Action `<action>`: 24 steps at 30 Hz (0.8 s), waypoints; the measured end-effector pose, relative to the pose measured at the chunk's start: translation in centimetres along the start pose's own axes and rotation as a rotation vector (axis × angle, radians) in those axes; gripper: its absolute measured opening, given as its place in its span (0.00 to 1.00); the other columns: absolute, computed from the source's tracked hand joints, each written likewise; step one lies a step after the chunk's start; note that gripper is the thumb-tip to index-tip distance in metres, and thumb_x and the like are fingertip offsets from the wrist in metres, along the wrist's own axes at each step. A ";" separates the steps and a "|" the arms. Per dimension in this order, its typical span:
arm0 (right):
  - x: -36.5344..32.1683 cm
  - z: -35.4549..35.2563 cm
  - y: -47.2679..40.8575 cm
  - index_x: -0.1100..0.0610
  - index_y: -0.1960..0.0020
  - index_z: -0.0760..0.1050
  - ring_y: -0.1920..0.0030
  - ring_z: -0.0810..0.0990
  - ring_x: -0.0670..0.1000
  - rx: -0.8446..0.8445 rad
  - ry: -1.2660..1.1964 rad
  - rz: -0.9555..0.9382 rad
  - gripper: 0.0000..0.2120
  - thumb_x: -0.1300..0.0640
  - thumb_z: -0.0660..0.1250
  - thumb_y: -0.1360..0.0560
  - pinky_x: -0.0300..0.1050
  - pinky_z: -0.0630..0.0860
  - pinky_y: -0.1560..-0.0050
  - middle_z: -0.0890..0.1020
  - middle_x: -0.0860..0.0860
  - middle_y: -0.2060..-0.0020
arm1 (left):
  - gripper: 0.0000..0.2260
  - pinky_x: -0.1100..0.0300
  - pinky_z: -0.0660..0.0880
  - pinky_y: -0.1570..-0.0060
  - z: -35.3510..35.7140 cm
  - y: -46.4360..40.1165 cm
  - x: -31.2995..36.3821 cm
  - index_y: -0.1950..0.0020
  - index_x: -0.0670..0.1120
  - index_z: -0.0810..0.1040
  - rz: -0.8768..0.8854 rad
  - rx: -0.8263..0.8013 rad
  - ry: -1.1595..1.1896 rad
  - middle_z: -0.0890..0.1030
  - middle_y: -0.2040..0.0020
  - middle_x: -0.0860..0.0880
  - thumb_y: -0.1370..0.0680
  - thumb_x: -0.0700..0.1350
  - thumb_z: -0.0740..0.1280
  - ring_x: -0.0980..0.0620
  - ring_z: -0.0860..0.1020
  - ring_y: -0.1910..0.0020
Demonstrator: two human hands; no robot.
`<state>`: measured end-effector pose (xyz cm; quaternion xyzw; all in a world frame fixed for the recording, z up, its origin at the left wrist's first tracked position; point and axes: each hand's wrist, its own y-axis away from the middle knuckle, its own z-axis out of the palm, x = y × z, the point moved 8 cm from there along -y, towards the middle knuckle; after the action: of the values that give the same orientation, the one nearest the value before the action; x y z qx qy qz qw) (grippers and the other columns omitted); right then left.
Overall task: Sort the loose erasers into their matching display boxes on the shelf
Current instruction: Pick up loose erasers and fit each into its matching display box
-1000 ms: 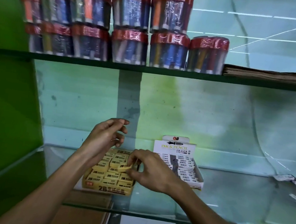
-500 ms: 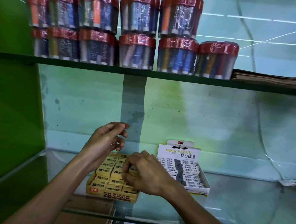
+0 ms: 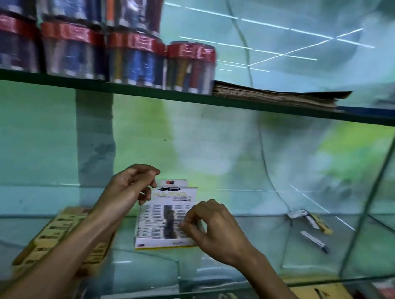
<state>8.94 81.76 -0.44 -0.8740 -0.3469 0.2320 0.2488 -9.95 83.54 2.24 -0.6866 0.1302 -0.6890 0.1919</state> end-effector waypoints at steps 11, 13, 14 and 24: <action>13.9 -10.0 9.6 0.46 0.53 0.76 0.54 0.75 0.43 0.075 0.108 0.375 0.05 0.46 0.68 0.25 0.44 0.73 0.53 0.79 0.40 0.56 | 0.05 0.64 0.73 0.61 17.5 0.8 -2.2 0.51 0.54 0.80 0.114 -0.375 -0.284 0.81 0.60 0.55 0.21 0.44 0.67 0.57 0.77 0.65; 15.9 -11.3 11.1 0.46 0.52 0.76 0.55 0.74 0.43 0.077 0.141 0.439 0.05 0.47 0.69 0.26 0.41 0.70 0.55 0.78 0.40 0.56 | 0.04 0.65 0.72 0.63 20.4 1.3 -2.9 0.50 0.54 0.79 0.150 -0.434 -0.365 0.80 0.58 0.55 0.21 0.45 0.67 0.59 0.76 0.65; 16.8 -11.8 11.9 0.46 0.52 0.76 0.55 0.74 0.43 0.067 0.158 0.478 0.05 0.47 0.70 0.26 0.40 0.68 0.56 0.78 0.41 0.56 | 0.03 0.66 0.71 0.64 21.8 1.4 -3.3 0.50 0.53 0.79 0.167 -0.460 -0.395 0.80 0.57 0.55 0.21 0.45 0.67 0.61 0.75 0.67; 22.0 -13.6 16.6 0.48 0.44 0.77 0.48 0.74 0.49 -0.116 0.324 0.678 0.16 0.38 0.64 0.25 0.47 0.73 0.47 0.76 0.46 0.49 | 0.03 0.72 0.69 0.64 28.6 1.6 -6.0 0.48 0.55 0.78 0.112 -0.615 -0.521 0.78 0.53 0.57 0.21 0.49 0.65 0.60 0.73 0.64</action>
<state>39.24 83.40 -5.01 -0.9772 -0.0069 0.1400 0.1596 18.56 87.20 -3.21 -0.8554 0.3147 -0.4093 0.0414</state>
